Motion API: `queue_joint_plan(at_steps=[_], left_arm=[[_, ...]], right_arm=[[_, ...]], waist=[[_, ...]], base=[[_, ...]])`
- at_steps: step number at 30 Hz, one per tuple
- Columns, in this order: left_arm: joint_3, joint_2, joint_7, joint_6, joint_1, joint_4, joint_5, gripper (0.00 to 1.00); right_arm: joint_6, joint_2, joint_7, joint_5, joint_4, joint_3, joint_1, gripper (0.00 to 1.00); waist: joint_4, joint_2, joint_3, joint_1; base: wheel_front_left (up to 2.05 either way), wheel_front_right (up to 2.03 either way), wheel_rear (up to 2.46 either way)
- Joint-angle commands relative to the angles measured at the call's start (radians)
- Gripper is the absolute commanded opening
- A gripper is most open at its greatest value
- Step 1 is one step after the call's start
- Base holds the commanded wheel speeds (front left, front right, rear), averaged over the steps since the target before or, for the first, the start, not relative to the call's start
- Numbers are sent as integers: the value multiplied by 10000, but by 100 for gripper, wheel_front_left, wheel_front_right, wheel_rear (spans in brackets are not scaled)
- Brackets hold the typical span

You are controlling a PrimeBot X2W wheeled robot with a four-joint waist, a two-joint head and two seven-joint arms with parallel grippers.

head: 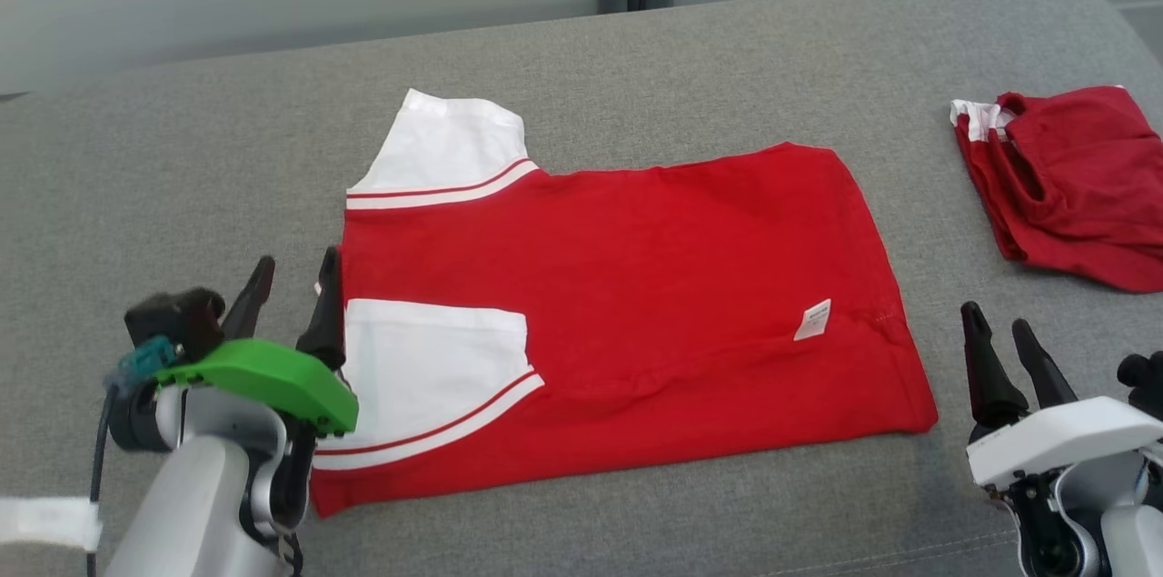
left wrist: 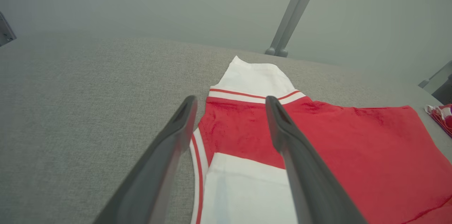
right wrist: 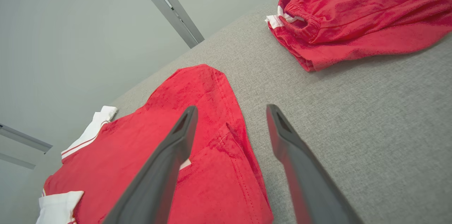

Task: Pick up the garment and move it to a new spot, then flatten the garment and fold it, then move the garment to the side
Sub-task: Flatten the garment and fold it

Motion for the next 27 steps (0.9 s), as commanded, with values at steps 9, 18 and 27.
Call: queue_joint_plan(at_steps=[9,18,27], left_arm=[[-431,331,1275,-538,-3172,1335,295,100],[-664,618,2083,-584,-5308,3072,678,100],[-762,812,3214,-250,-7095,5050,802,100]], right_arm=[[4,-145,463,-614,-776,945,-1312,100],[4,-324,454,-527,-1266,1682,-2169,100],[4,-441,355,-196,-2065,2290,-2469,100]], waist=[[-1052,0,1466,0],[-1773,0,2701,0],[-2308,0,3731,0]], base=[[0,0,0],[0,0,0],[0,0,0]])
